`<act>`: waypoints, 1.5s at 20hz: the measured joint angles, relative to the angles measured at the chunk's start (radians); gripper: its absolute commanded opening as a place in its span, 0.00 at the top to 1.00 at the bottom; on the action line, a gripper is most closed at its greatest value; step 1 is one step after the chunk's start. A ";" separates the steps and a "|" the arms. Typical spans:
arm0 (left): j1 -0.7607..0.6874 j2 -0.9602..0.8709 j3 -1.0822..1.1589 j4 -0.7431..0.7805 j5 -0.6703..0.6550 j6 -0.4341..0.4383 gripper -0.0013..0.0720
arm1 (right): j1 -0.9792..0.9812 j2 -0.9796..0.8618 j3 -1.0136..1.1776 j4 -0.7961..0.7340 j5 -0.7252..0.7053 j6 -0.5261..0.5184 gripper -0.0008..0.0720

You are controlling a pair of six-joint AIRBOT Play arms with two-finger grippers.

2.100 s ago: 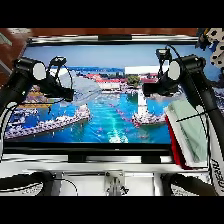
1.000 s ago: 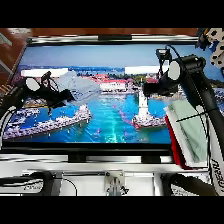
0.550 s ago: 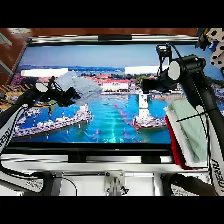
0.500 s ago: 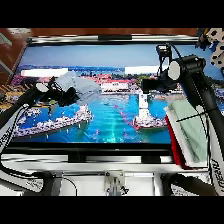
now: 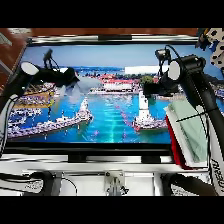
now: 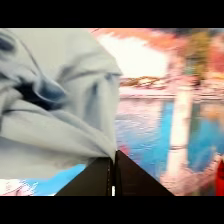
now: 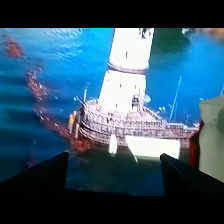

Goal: Fold the shirts.

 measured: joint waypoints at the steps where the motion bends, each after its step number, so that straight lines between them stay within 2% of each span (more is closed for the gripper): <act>1: -0.022 0.060 0.030 -0.001 -0.013 0.010 0.94 | 0.000 0.000 0.000 -0.018 0.060 -0.032 0.04; 3: -0.065 0.183 0.066 -0.004 -0.034 0.020 0.94 | 0.000 0.001 0.000 -0.078 0.186 -0.106 0.04; 6: -0.129 0.341 0.085 0.022 -0.097 0.010 0.94 | -0.001 0.024 0.000 -0.140 0.252 -0.174 0.04; 11: -0.278 0.480 0.002 0.142 -0.221 -0.070 0.94 | -0.003 0.127 0.000 -0.155 0.311 -0.171 0.04; 13: -0.345 0.490 -0.074 0.181 -0.207 -0.112 0.94 | -0.005 0.180 0.000 -0.126 0.317 -0.148 0.04; 16: -0.481 0.465 -0.194 0.168 -0.082 -0.147 0.93 | -0.005 0.263 0.000 -0.096 0.320 -0.112 0.04; 17: -0.529 0.445 -0.221 0.157 -0.032 -0.154 0.61 | -0.005 0.292 0.000 -0.103 0.320 -0.103 0.04; 18: -0.582 0.420 -0.240 0.146 0.026 -0.159 0.06 | -0.005 0.319 0.000 -0.121 0.320 -0.096 0.04; 19: -0.623 0.394 -0.251 0.138 0.073 -0.160 0.00 | -0.005 0.344 0.000 -0.152 0.321 -0.090 0.04; 22: -0.659 0.340 -0.251 0.137 0.109 -0.161 0.00 | -0.005 0.395 0.000 -0.232 0.321 -0.078 0.04; 25: -0.545 0.338 -0.239 0.208 -0.021 -0.161 0.01 | -0.005 0.404 0.000 -0.251 0.363 -0.069 0.04; 30: -0.224 0.351 -0.264 0.306 -0.293 -0.113 0.01 | -0.005 0.348 -0.001 -0.189 0.332 -0.060 0.04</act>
